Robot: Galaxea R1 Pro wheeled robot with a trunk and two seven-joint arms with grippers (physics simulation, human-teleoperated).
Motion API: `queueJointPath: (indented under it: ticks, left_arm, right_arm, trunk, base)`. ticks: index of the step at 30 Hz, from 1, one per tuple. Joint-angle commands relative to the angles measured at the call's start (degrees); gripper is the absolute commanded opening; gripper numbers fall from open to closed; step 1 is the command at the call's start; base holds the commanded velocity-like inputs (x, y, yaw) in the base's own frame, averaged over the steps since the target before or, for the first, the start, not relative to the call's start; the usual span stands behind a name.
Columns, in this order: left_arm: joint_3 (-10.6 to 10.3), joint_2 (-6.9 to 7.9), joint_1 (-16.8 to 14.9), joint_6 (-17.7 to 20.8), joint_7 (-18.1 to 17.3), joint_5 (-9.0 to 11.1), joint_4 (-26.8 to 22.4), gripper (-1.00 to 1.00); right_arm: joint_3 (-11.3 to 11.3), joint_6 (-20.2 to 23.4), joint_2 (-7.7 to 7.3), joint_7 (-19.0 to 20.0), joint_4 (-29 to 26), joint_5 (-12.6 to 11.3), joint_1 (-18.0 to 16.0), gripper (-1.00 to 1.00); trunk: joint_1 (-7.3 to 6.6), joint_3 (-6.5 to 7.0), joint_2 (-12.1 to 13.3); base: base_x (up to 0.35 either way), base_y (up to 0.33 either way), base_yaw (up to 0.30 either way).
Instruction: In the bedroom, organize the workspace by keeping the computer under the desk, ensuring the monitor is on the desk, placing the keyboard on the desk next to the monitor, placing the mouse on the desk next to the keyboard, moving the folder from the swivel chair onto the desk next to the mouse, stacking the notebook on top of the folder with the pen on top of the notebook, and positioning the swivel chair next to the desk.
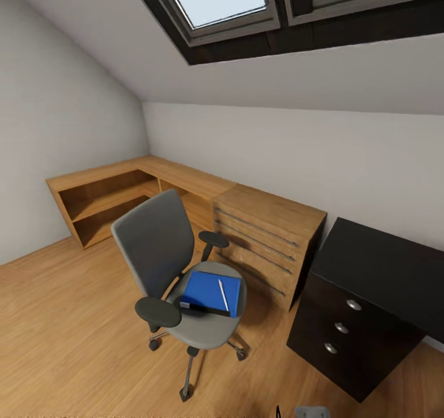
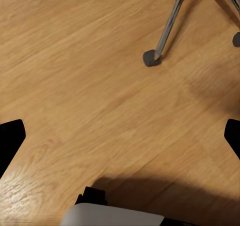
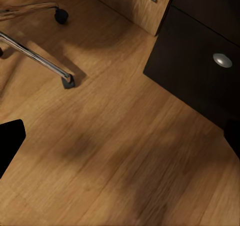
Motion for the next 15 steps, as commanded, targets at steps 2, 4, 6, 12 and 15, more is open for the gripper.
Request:
queueJointPath:
  ticks: [2, 4, 6, 12, 15]
  left_arm:
    - [0.51, -0.02, -0.04, -0.14, -0.17, -0.53, -0.02, 1.0]
    - [0.51, -0.02, -0.05, -0.14, -0.17, -0.53, -0.02, 1.0]
    - [0.51, -0.02, -0.05, -0.14, -0.17, -0.53, -0.04, 1.0]
    - [0.45, -0.02, -0.04, -0.13, -0.18, -0.53, -0.04, 1.0]
    - [0.44, -0.02, -0.04, -0.14, -0.21, -0.53, -0.01, 1.0]
  right_arm:
    - [0.51, -0.1, 0.05, -0.32, 0.0, -0.25, -0.03, 1.0]
    - [0.48, -0.15, 0.03, -0.3, -0.03, -0.25, -0.03, 1.0]
    - [0.5, -0.17, 0.02, -0.24, -0.04, -0.25, -0.03, 1.0]
    - [0.47, -0.19, -0.09, 0.16, -0.04, -0.22, -0.03, 1.0]
    - [0.45, -0.19, -0.14, 0.26, 0.0, -0.3, -0.03, 1.0]
  trunk:
    - [0.0, -0.25, -0.04]
    - [0.0, -0.44, -0.04]
    - [0.0, -0.62, -0.04]
    - [0.0, -0.92, -0.04]
    - [0.0, -0.96, -0.04]
  base:
    - [0.0, 0.0, 0.035]
    - [0.0, 0.0, 0.016]
    - [0.0, 0.0, 0.008]
    - [0.0, -0.107, 0.002]
    - [0.0, -0.255, 0.0]
